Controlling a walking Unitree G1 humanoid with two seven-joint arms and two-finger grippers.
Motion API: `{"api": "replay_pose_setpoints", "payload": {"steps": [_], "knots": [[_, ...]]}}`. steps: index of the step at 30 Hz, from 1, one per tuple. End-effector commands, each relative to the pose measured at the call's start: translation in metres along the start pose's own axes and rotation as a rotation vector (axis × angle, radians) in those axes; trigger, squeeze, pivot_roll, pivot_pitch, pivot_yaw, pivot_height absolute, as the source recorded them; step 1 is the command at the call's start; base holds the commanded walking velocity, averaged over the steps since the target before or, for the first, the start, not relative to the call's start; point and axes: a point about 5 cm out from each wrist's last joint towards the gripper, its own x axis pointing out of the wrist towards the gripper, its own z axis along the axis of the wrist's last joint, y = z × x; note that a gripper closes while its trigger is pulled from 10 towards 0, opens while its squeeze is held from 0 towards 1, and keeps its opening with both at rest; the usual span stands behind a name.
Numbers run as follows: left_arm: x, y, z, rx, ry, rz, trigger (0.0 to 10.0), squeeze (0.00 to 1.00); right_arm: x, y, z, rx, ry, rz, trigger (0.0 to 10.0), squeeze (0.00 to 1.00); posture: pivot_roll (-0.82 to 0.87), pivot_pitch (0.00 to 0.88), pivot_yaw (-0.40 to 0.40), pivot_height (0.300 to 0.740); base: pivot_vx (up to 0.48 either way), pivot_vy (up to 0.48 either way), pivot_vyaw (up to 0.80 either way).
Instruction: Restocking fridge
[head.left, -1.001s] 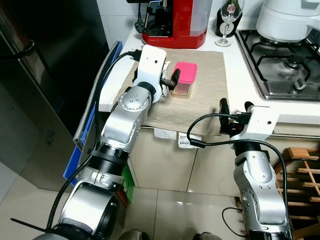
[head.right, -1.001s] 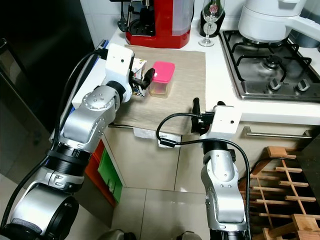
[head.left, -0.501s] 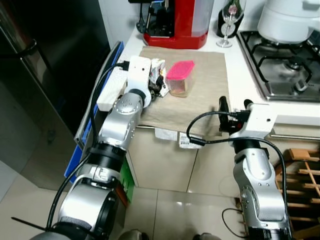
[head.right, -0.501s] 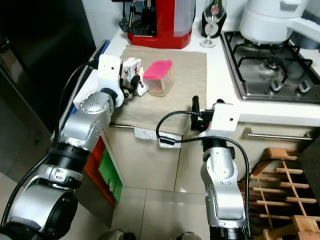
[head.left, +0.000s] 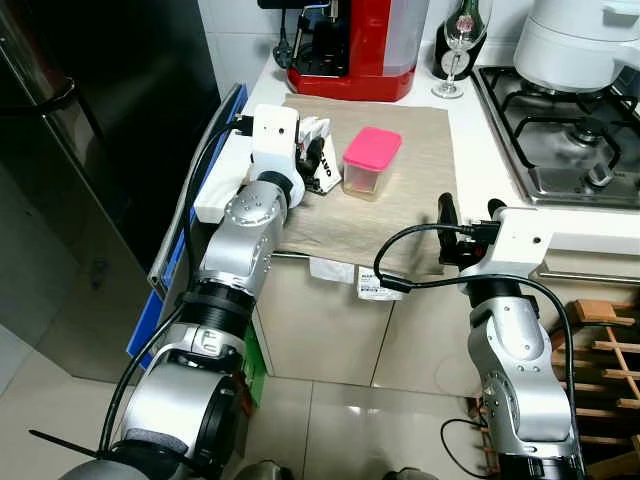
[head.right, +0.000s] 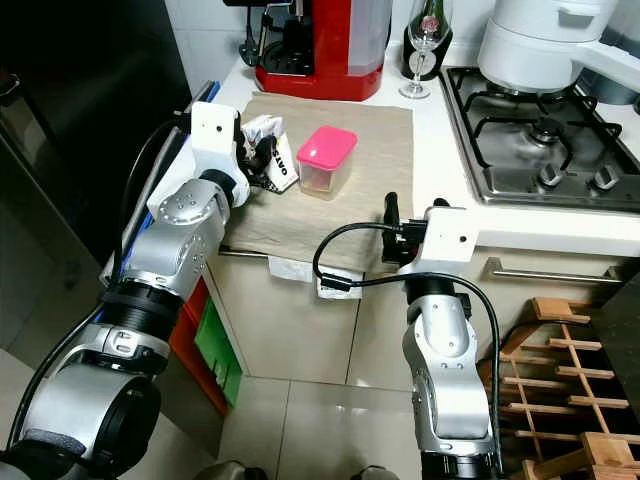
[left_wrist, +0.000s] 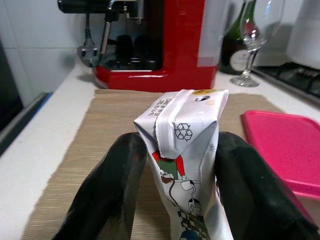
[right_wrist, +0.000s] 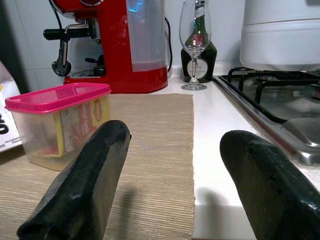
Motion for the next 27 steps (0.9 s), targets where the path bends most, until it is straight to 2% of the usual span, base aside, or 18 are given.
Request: {"api": "replay_pose_setpoints", "payload": {"steps": [1, 8, 14, 17, 18, 23, 24, 25, 27], "knots": [[0.002, -0.003, 0.011, -0.018, -0.044, -0.019, 0.0, 0.00, 0.003, 0.001, 0.003, 0.000, -0.014, 0.006, 10.0, 0.00, -0.10, 0.000, 0.047, 0.740, 0.000, 0.000, 0.00], [0.001, -0.009, 0.016, -0.055, -0.080, -0.067, 0.0, 0.00, 0.004, 0.000, 0.004, -0.001, -0.015, 0.006, 10.0, 0.00, -0.10, 0.000, 0.045, 0.740, 0.000, 0.000, 0.00], [-0.002, -0.010, 0.031, -0.067, -0.139, -0.086, 0.0, 0.00, 0.005, 0.000, 0.004, -0.002, -0.020, 0.005, 10.0, 0.00, -0.10, 0.000, 0.047, 0.740, 0.000, 0.000, 0.00], [-0.004, -0.006, 0.037, -0.049, -0.164, -0.074, 0.0, 0.00, 0.005, 0.001, 0.004, -0.001, -0.022, 0.005, 10.0, 0.00, -0.10, 0.000, 0.047, 0.740, 0.000, 0.000, 0.00], [-0.007, 0.000, 0.045, -0.019, -0.199, -0.056, 0.0, 0.00, 0.006, 0.000, 0.004, -0.002, -0.022, 0.005, 10.0, 0.00, -0.10, 0.000, 0.047, 0.740, 0.000, 0.000, 0.00], [-0.017, 0.011, 0.055, 0.069, -0.253, -0.027, 0.0, 0.00, 0.008, 0.000, 0.004, -0.002, -0.025, 0.006, 10.0, 0.00, -0.09, 0.000, 0.048, 0.740, 0.000, 0.000, 0.00], [-0.022, 0.014, 0.055, 0.080, -0.266, -0.018, 7.0, 0.00, 0.009, 0.000, 0.004, -0.002, -0.027, 0.006, 10.0, 0.00, -0.08, 0.000, 0.048, 0.740, 0.000, 0.000, 0.00], [-0.028, 0.019, 0.054, 0.094, -0.276, 0.001, 10.0, 0.00, 0.011, 0.000, 0.004, -0.003, -0.030, 0.005, 10.0, 0.00, -0.07, 0.000, 0.047, 0.740, 0.000, 0.000, 0.00], [-0.031, 0.022, 0.054, 0.096, -0.284, 0.016, 10.0, 0.00, 0.012, 0.000, 0.004, -0.004, -0.033, 0.003, 10.0, 0.00, -0.07, 0.000, 0.046, 0.740, 0.000, 0.000, 0.00]]}}
